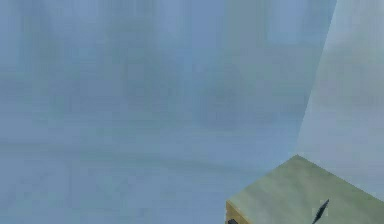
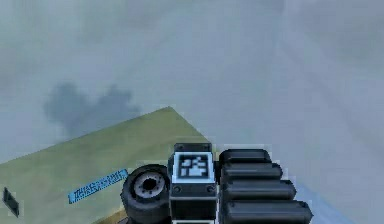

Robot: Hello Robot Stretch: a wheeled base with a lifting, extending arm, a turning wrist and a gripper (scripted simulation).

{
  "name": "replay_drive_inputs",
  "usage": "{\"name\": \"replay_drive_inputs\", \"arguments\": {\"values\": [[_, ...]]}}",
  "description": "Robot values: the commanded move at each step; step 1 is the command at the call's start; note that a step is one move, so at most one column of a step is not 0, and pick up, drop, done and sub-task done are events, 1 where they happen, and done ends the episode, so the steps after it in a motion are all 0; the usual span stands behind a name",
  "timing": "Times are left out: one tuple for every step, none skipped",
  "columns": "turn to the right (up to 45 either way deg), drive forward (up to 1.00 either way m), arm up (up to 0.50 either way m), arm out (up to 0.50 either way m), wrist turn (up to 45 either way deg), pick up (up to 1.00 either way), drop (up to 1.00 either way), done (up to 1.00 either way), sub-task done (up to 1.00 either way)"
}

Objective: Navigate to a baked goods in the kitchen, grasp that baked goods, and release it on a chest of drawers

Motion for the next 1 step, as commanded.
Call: {"name": "replay_drive_inputs", "arguments": {"values": [[0.0,0.00,0.00,0.36,0.0,0.00,0.00,0.00,0.00]]}}
